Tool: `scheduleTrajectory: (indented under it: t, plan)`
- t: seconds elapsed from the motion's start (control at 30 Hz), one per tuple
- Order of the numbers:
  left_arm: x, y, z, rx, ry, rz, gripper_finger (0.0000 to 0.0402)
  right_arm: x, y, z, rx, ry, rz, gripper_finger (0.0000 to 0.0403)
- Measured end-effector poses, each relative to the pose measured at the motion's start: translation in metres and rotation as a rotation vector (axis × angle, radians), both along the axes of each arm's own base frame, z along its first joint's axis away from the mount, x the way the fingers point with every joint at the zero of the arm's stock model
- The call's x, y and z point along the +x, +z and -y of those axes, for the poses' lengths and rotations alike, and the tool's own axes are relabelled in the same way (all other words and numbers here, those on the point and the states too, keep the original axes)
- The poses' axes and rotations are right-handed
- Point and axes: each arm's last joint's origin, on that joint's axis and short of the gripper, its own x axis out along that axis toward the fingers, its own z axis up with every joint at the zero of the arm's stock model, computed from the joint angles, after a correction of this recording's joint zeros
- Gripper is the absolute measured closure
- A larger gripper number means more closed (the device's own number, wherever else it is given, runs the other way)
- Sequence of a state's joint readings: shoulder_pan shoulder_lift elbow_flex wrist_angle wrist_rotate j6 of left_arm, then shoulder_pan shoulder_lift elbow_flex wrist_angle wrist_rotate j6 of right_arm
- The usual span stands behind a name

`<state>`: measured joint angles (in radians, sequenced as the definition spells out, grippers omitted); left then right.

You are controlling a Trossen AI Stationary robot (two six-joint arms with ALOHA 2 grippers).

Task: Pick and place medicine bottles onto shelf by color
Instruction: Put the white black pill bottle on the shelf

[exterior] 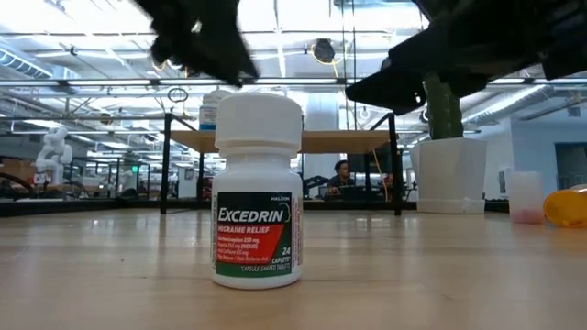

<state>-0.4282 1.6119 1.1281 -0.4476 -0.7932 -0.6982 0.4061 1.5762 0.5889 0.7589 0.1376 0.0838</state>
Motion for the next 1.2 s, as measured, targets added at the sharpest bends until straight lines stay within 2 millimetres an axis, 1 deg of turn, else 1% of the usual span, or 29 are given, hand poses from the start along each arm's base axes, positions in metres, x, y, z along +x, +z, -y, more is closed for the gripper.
scheduleTrajectory:
  t: [0.07, 0.1, 0.23, 0.33, 0.4, 0.47, 0.53, 0.63, 0.73, 0.87, 0.97, 1.07, 1.13, 1.2]
  plan:
    - [-0.008, -0.012, 0.003, 0.014, 0.056, 0.019, 0.0213, 0.005, -0.003, -0.006, -0.003, -0.006, -0.016, 0.0078]
    - [-0.011, -0.018, 0.003, 0.009, 0.076, 0.028, 0.0215, 0.011, -0.003, -0.011, -0.001, 0.0, -0.013, 0.0078]
    - [-0.02, -0.039, -0.002, -0.025, 0.125, 0.028, 0.0217, 0.02, -0.016, -0.024, -0.017, 0.031, -0.031, 0.0078]
    - [-0.023, -0.048, -0.004, -0.038, 0.131, 0.043, 0.0218, 0.022, -0.023, -0.027, -0.05, 0.034, 0.011, 0.0078]
    - [-0.024, -0.051, -0.006, -0.016, 0.123, 0.021, 0.0218, 0.025, -0.023, -0.028, -0.071, 0.031, 0.063, 0.0078]
    - [-0.021, -0.049, -0.01, 0.016, 0.105, 0.003, 0.0218, 0.027, -0.019, -0.028, -0.097, 0.047, 0.116, 0.0078]
    - [-0.019, -0.043, -0.014, 0.063, 0.073, -0.018, 0.0218, 0.03, -0.011, -0.03, -0.114, 0.052, 0.169, 0.0078]
    - [-0.011, -0.036, -0.019, 0.103, 0.023, -0.034, 0.0218, 0.034, -0.005, -0.032, -0.108, 0.047, 0.187, 0.0078]
    - [-0.007, -0.035, -0.024, 0.18, -0.032, -0.083, 0.0218, 0.04, -0.002, -0.037, -0.103, 0.042, 0.151, 0.0078]
    - [-0.001, -0.033, -0.036, 0.226, -0.038, -0.093, 0.0218, 0.043, -0.004, -0.057, -0.211, -0.027, 0.02, 0.0078]
    - [0.006, -0.028, -0.042, 0.199, -0.012, -0.019, 0.0218, 0.044, 0.001, -0.07, -0.212, -0.093, 0.008, 0.0078]
    - [0.012, -0.023, -0.044, 0.158, -0.014, 0.049, 0.0218, 0.046, 0.008, -0.079, -0.129, -0.112, 0.023, 0.0078]
    - [0.016, -0.02, -0.047, 0.148, -0.013, 0.087, 0.0217, 0.045, 0.009, -0.083, -0.087, -0.114, 0.013, 0.0078]
    - [0.019, -0.016, -0.05, 0.153, -0.009, 0.126, 0.0217, 0.046, 0.005, -0.087, -0.053, -0.116, -0.003, 0.0078]
